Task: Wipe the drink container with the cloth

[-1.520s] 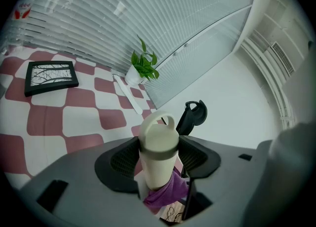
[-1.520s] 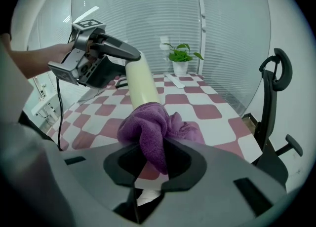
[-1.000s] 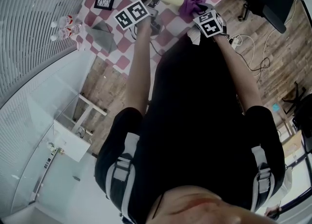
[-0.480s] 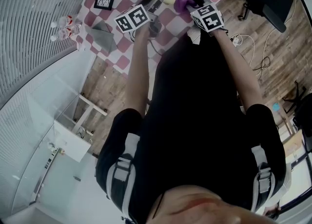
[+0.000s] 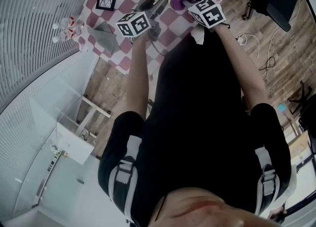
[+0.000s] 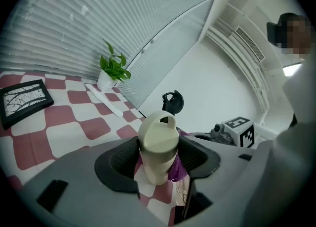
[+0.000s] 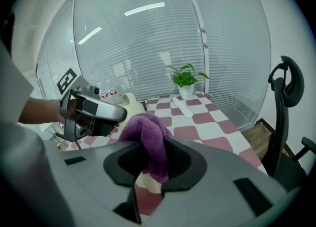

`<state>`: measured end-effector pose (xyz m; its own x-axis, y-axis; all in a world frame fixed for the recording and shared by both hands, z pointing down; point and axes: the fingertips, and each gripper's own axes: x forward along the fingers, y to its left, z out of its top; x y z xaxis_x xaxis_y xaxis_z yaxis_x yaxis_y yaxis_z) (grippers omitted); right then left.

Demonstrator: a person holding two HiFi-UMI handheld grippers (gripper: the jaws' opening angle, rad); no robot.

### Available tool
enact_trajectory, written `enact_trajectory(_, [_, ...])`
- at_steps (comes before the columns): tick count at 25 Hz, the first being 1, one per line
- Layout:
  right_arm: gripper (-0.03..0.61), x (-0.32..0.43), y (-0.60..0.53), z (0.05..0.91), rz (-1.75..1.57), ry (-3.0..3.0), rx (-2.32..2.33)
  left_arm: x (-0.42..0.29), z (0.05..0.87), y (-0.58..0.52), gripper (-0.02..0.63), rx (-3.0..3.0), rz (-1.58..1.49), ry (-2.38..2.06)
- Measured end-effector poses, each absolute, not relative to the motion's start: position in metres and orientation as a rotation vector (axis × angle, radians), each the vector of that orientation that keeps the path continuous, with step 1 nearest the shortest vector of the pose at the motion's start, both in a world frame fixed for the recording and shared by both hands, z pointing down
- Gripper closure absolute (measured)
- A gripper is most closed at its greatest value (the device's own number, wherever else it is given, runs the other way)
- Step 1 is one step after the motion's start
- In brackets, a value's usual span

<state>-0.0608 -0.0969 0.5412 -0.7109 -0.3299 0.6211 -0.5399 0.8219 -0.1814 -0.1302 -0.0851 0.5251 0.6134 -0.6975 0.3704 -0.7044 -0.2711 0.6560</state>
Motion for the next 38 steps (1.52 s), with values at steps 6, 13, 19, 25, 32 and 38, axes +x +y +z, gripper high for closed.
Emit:
enact_trajectory(6, [0.476, -0.066, -0.096, 0.529, 0.474, -2.464, 0.608, -0.126, 0.523, -0.08, 0.344, 2.085, 0.039, -1.081])
enact_trajectory(13, [0.476, -0.057, -0.095, 0.545, 0.524, -2.449, 0.588, -0.123, 0.522, -0.078, 0.344, 2.128, 0.057, -1.068])
enact_trajectory(19, [0.476, -0.034, -0.086, 0.577, 0.523, -2.354, 0.553, -0.118, 0.519, -0.069, 0.344, 2.214, 0.101, -1.03])
enact_trajectory(25, [0.476, -0.014, -0.075, 0.605, 0.503, -2.272, 0.515, -0.106, 0.514, -0.056, 0.344, 2.402, 0.161, -0.964])
enact_trajectory(32, [0.476, 0.006, -0.067, 0.634, 0.444, -2.198, 0.481, -0.096, 0.511, -0.043, 0.344, 2.557, 0.231, -0.893])
enact_trajectory(38, [0.476, 0.004, -0.067, 0.636, 0.455, -2.205, 0.465, -0.094, 0.51, -0.034, 0.344, 2.636, 0.282, -0.871])
